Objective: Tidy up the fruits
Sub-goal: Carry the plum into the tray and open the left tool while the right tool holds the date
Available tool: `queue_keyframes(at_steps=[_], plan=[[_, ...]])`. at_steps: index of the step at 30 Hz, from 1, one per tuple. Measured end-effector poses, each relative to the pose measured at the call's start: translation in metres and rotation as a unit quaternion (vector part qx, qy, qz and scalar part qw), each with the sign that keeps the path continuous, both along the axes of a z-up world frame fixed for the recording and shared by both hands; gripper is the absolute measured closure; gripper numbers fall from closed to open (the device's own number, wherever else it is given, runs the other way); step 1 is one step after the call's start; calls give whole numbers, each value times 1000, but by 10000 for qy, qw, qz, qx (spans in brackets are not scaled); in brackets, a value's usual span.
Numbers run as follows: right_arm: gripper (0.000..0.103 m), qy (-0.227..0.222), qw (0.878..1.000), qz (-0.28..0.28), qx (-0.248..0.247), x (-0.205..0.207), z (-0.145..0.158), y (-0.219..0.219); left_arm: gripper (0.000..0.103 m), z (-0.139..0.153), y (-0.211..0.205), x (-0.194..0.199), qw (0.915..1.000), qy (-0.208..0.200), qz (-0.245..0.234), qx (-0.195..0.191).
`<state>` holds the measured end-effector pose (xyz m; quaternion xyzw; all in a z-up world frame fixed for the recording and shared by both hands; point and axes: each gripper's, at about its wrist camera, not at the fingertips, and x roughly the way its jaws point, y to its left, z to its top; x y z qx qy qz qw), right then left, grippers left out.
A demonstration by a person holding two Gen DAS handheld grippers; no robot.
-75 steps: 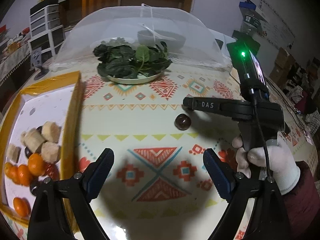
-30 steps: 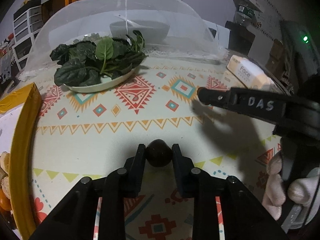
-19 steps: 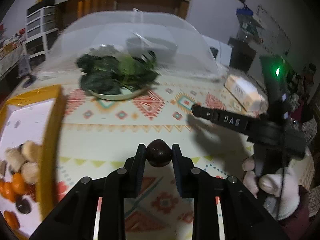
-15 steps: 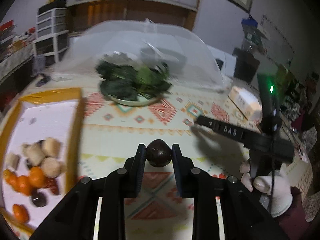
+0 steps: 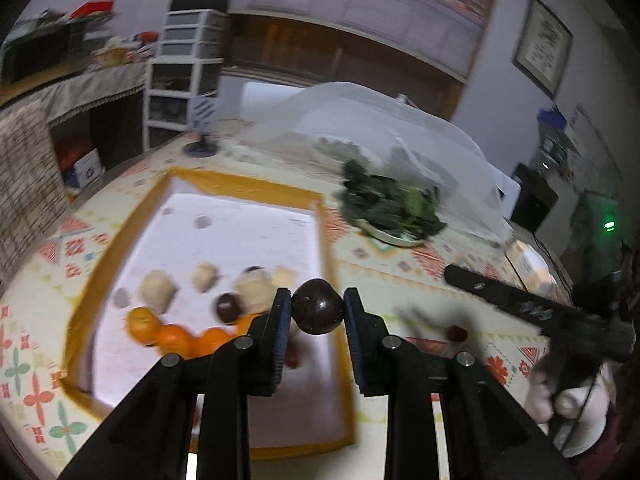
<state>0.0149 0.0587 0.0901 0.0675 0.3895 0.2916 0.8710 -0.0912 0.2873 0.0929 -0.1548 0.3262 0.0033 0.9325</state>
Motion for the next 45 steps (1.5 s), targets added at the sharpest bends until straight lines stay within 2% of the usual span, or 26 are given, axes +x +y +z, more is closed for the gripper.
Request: queue_keyframes(at_steps=[4, 8, 10, 17, 30, 35, 40, 42, 45], plan=[[81, 77, 9992, -190, -344, 6, -8, -9, 77, -6, 26, -14, 9999, -30, 117, -84], [79, 446, 9950, -476, -751, 14, -46, -36, 77, -12, 46, -20, 9994, -69, 241, -221], [79, 483, 9924, -558, -985, 15, -60, -41, 77, -16, 51, -21, 9992, -53, 279, -280], [79, 443, 9869, -390, -1504, -5, -78, -38, 77, -24, 59, -24, 9985, -2, 393, -377], [79, 313, 9913, -373, -1221, -26, -83, -60, 77, -25, 54, -30, 9986, 18, 381, -355], [85, 288, 9916, -372, -1209, -35, -82, -61, 77, -29, 51, -32, 9983, 71, 406, -408], [87, 557, 9975, -218, -365, -38, -68, -64, 77, -30, 54, -35, 9978, 90, 486, -433], [91, 673, 9977, -84, 43, -38, -60, -61, 77, -31, 56, -36, 9976, 93, 522, -453], [91, 782, 9956, 170, 487, -40, -48, -46, 77, -33, 60, -37, 9972, 119, 574, -471]])
